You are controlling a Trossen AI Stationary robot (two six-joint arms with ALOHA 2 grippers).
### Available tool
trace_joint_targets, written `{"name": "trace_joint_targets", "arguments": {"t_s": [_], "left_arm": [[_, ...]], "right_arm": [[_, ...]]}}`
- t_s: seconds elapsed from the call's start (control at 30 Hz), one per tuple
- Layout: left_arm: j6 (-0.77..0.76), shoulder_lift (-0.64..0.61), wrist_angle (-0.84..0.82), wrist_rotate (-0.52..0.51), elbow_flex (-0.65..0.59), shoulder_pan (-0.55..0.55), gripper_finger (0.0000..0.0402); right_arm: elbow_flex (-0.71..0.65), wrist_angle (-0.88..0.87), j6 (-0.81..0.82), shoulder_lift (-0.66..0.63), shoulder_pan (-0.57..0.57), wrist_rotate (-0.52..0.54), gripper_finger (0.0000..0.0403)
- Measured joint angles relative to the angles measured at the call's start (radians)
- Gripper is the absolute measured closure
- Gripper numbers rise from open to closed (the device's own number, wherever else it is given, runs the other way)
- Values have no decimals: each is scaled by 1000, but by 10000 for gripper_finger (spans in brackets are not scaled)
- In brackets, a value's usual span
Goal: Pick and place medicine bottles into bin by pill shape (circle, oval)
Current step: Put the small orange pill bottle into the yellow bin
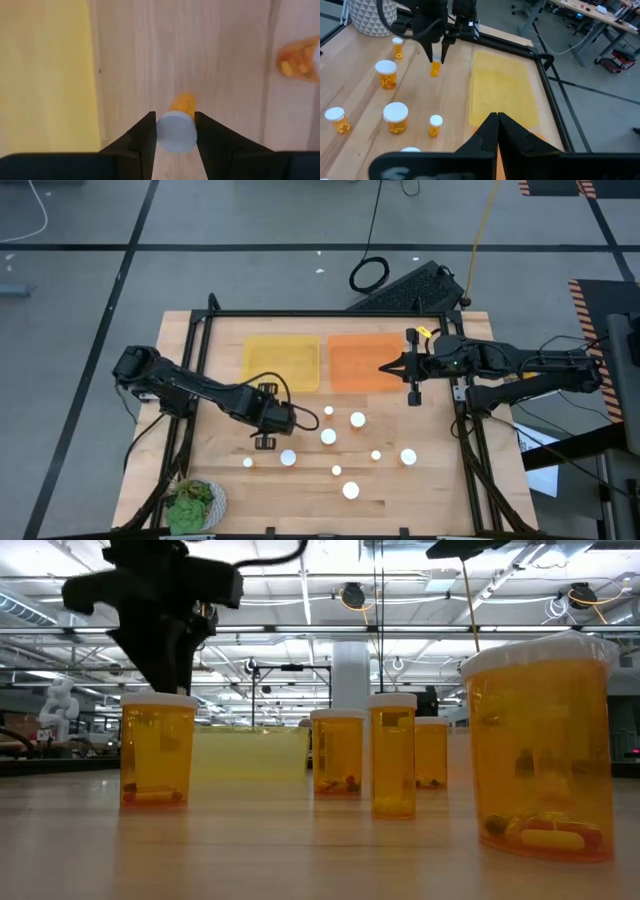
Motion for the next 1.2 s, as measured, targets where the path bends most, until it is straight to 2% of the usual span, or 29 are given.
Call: {"name": "trace_joint_targets", "arguments": {"t_s": [0.37, 0.53, 0.77, 0.93, 1.2], "left_arm": [[43, -148, -5, -48, 6, 9, 275], [113, -215, -4, -79, 6, 60, 275], [209, -276, -5, -80, 6, 205, 275], [284, -277, -21, -81, 5, 335, 275], [325, -277, -29, -66, 5, 527, 275]], "right_arm": [[0, -1, 0, 0, 0, 0, 403], [0, 3, 0, 0, 0, 0, 403], [0, 13, 0, 0, 0, 0, 403], [0, 13, 1, 0, 0, 0, 403], [0, -15, 24, 0, 0, 0, 403]]}}
